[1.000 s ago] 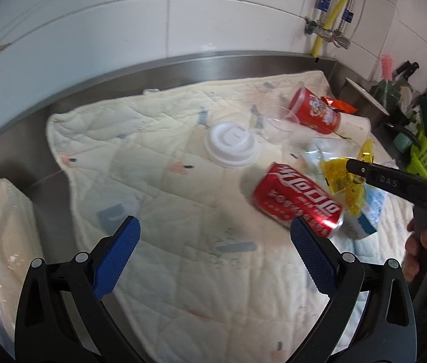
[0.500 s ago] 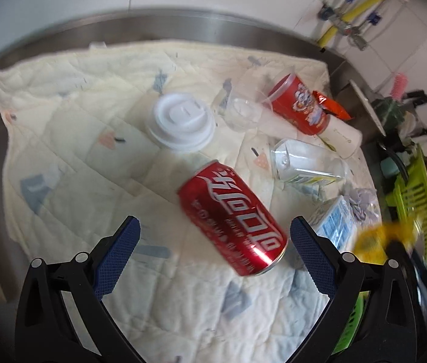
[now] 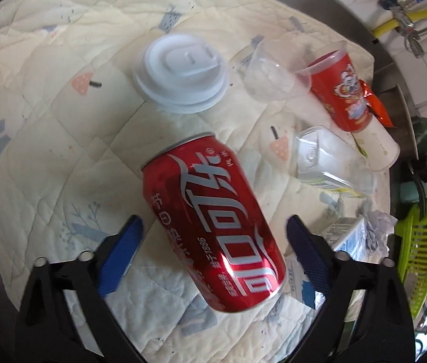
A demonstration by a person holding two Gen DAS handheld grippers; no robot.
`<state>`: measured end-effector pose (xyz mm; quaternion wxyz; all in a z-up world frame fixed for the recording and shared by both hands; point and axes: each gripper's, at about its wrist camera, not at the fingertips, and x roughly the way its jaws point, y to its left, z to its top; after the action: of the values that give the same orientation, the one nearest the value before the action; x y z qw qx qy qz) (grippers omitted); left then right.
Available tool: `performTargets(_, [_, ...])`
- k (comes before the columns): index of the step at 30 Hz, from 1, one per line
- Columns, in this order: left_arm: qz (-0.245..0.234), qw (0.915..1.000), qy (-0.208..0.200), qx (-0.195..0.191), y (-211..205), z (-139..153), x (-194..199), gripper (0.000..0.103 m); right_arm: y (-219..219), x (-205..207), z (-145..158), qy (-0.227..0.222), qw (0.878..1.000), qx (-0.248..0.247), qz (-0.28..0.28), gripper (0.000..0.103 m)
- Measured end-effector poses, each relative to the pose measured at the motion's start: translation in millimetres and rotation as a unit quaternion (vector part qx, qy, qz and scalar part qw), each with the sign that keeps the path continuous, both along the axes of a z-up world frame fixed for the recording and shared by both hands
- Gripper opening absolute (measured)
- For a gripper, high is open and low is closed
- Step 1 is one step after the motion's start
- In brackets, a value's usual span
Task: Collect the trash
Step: 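Carry the yellow wrapper to the green basket while the left tool grasps the red can, then open the right tool over the basket while the left tool drops the red can in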
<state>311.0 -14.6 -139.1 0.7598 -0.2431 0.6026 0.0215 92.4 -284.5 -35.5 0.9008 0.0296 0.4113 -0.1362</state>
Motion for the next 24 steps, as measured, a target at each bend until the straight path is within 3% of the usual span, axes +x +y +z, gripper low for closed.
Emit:
performTargets(3, [-0.002,0.9998,0.008,-0.018,-2,-8,0,0.077,-23,-23,-22,0.029,0.999,0.003,-0.036,0.048])
performTargets(13, [-0.039,0.9986,-0.032,-0.018,-9,10,-22,0.074,-73,-65,-96,0.105,0.988,0.019,-0.109,0.053])
performTargets(18, [-0.078,0.9945,-0.063,-0.030,-11,33,-47,0.073,-77,-71,-112,0.118,0.987,0.023,-0.111,0.063])
performTargets(21, [-0.109,0.9903,-0.079,-0.035,-22,46,-63,0.073,-79,-73,-114,0.117,0.987,0.023,-0.112,0.074])
performTargets(24, [-0.144,0.9844,-0.093,-0.039,-39,57,-80,0.073,-80,-78,-111,0.113,0.987,0.017,-0.113,0.076])
